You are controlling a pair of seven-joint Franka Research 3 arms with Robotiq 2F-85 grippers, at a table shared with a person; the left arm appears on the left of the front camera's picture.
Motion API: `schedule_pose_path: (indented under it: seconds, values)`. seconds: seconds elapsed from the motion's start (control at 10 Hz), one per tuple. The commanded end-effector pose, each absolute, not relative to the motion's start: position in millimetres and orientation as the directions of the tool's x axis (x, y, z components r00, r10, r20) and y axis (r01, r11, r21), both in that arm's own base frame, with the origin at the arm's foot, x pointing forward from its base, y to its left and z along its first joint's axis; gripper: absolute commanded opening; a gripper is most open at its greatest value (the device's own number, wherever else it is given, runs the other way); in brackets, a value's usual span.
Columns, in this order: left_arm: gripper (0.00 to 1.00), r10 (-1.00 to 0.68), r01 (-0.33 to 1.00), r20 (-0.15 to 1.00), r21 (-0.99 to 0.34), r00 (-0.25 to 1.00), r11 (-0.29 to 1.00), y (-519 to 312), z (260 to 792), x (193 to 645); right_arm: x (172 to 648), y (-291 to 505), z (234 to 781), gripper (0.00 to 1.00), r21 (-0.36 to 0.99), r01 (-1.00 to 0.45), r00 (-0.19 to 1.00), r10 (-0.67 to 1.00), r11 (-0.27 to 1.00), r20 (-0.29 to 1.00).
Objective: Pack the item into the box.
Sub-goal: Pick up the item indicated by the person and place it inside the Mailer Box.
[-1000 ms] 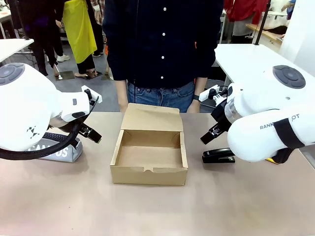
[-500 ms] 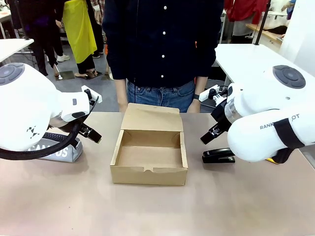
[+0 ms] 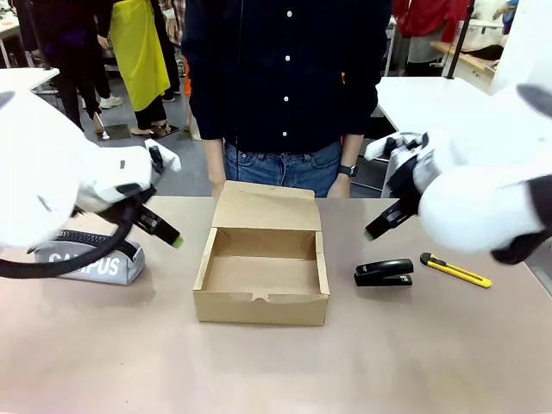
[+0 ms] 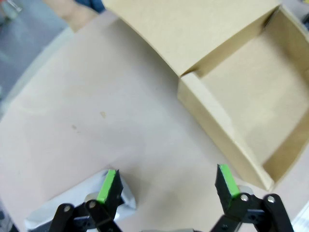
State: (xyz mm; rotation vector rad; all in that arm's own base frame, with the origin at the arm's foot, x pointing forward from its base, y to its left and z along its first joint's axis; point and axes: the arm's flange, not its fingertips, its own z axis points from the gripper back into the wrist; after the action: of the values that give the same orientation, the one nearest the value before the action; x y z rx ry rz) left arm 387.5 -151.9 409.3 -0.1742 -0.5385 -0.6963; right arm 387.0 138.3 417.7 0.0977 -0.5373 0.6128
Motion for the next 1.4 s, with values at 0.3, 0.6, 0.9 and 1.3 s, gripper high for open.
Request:
schedule_pose_path:
  seconds: [0.3,0.6,0.9,1.3]
  values:
    - [1.0,-0.048,0.412,0.551,-0.56,0.833,0.719,49.6,480.3,331.2,309.3,-76.9,471.0,1.0,0.544,-0.199,0.867,-0.112,0.815,0.485]
    - [1.0,0.47,0.187,0.412,-0.871,0.78,0.454,174.4,456.9,304.1,269.6,-196.8,444.6,1.0,0.898,-0.049,0.764,-0.564,0.436,0.315]
    - [1.0,0.667,0.104,0.26,-0.958,0.698,0.266,208.6,418.4,281.3,251.1,-248.8,404.0,1.0,0.985,0.013,0.641,-0.758,0.171,0.123]
    - [1.0,0.677,0.056,0.22,-0.965,0.702,0.256,236.3,417.3,275.9,234.6,-261.3,400.1,1.0,0.981,0.079,0.642,-0.762,0.177,0.086]
